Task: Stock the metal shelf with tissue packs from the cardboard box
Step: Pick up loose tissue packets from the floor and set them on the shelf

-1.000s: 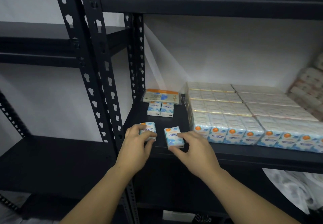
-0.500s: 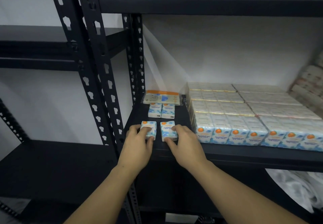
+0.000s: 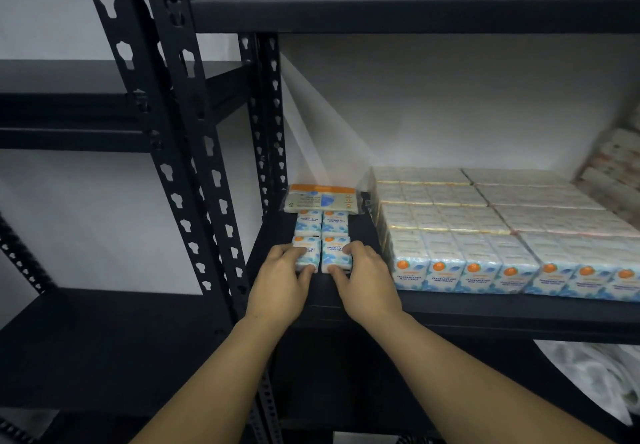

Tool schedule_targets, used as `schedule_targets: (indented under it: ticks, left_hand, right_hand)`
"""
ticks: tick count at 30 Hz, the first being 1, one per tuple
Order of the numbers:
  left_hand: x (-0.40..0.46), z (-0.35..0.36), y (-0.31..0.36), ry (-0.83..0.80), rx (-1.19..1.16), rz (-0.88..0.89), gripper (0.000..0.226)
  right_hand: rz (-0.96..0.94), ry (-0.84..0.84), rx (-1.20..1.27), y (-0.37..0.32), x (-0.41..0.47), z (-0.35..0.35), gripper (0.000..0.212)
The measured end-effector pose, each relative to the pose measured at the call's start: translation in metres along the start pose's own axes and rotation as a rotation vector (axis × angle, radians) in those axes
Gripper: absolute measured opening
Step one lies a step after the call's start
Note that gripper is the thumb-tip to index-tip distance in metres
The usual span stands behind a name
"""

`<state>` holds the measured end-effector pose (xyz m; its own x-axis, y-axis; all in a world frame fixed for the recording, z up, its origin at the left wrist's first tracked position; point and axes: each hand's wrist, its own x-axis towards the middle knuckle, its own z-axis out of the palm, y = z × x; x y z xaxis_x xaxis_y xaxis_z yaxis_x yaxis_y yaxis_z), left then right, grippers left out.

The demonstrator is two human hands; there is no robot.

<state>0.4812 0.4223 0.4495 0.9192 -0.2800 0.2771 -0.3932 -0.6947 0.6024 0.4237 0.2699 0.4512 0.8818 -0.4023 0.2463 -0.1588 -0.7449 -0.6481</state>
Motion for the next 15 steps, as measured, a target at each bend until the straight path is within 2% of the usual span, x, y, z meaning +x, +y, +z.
schedule_targets:
  ticks: [15]
  left_hand:
    - [0.002,0.012,-0.005,0.049,-0.038,-0.033,0.046]
  right_hand:
    - [0.011,0.042,-0.067,0.002,0.001,0.008,0.039]
